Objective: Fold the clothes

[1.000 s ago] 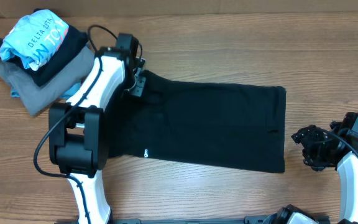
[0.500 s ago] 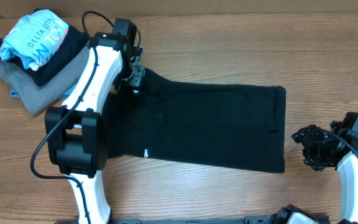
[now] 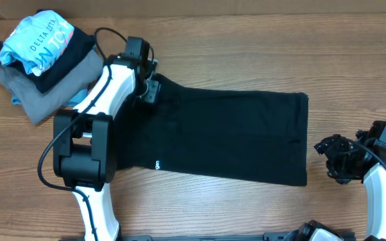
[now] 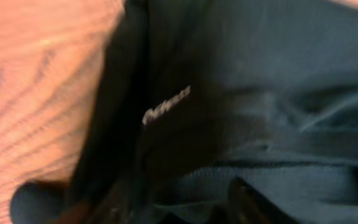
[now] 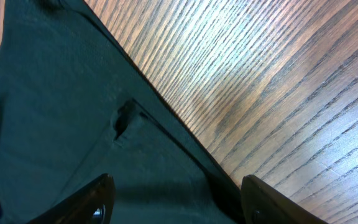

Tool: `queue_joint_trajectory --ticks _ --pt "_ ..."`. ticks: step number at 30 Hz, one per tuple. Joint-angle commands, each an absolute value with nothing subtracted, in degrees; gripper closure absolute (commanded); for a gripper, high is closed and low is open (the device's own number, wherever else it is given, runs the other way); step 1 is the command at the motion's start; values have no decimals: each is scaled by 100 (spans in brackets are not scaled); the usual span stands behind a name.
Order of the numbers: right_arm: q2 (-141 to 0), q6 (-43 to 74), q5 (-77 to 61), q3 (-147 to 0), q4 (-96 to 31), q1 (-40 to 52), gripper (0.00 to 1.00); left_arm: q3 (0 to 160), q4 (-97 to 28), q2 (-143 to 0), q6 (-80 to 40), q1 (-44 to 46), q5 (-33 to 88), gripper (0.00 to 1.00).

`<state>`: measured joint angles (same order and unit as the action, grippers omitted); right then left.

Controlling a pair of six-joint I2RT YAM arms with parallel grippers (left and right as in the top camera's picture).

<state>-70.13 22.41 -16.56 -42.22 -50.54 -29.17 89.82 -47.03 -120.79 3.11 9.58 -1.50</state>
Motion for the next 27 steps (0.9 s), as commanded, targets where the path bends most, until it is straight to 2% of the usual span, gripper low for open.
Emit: queue_joint_trajectory --ticks 1,2,3,10,13,15,18,23,27 --pt "-6949 2206 -1675 -4335 -5063 -2932 31 8927 -4687 -12064 384 899 -349 73" --pt "-6949 2206 -1675 -4335 -5085 -2932 31 8965 -4779 -12064 384 899 -408 89" --pt "-6949 2206 -1675 -4335 -5105 -2932 31 9008 -4875 -12064 375 899 -458 96" --pt "-6949 2073 -1656 -4335 -5151 -2932 31 9596 -5948 -12053 255 899 -1074 95" --pt "-6949 2075 -1658 -4335 -5131 -2932 31 9653 -6119 -12053 255 899 -1162 87" --pt "-6949 2078 -1658 -4335 -5122 -2932 31 9653 -6125 -12053 252 902 -1127 73" --pt "-6949 2075 -1656 -4335 -5113 -2932 31 9762 -6165 -12051 252 910 -849 62" --pt "-6949 2078 -1658 -4335 -5059 -2932 31 10366 -6399 -12051 399 989 239 48" --pt "-6949 2078 -1658 -4335 -5041 -2932 31 10543 -6289 -12053 604 1122 355 44"
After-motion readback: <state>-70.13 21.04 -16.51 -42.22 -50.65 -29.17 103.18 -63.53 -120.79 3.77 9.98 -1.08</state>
